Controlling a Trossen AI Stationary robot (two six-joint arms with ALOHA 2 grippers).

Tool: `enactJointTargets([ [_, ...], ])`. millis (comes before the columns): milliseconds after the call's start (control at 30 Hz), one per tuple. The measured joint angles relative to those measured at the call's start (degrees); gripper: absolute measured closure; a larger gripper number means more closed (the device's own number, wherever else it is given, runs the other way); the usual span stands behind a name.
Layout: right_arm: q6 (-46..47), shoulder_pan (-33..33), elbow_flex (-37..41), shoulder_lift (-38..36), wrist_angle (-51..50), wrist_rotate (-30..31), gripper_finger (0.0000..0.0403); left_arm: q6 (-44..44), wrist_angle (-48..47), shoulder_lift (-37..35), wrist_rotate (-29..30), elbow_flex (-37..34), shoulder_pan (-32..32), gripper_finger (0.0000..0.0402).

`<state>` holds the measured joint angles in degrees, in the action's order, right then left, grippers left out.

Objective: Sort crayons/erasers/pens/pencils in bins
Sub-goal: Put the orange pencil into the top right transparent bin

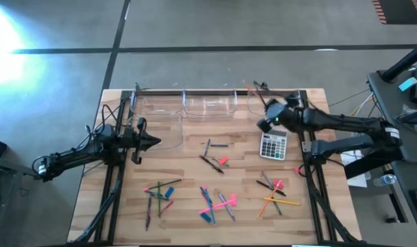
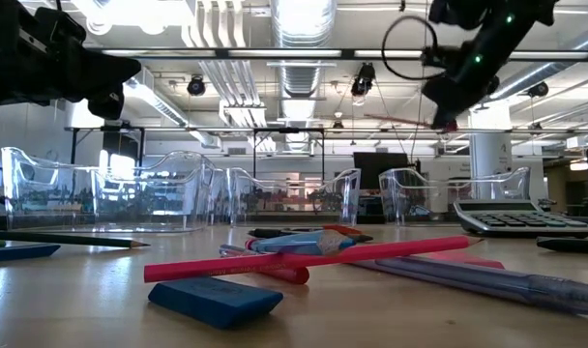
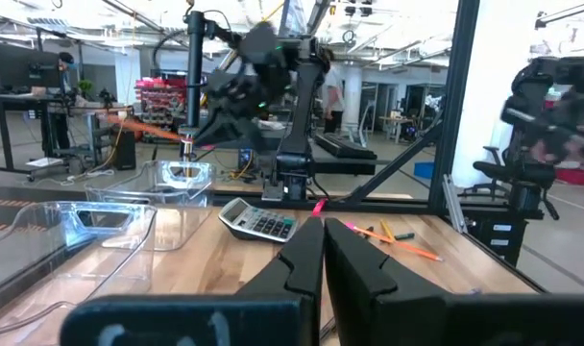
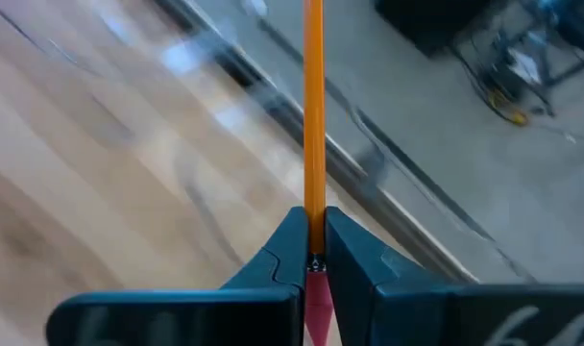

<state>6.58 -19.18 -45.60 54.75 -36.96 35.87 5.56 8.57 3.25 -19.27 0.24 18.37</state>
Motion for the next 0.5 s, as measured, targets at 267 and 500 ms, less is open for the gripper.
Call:
enactJointTargets([
  [267,-10.98,-11.52,0.0,3.42,-4.79,-1.41,0.0385,0.06,0.03,0.0,0.0,0.0,-0.02,0.0402],
  [500,-19.39,-15.34,0.0,7.53,-8.14,-1.43,0.0385,0.06,0.01,0.0,0.0,0.01,0.0,0.0402],
])
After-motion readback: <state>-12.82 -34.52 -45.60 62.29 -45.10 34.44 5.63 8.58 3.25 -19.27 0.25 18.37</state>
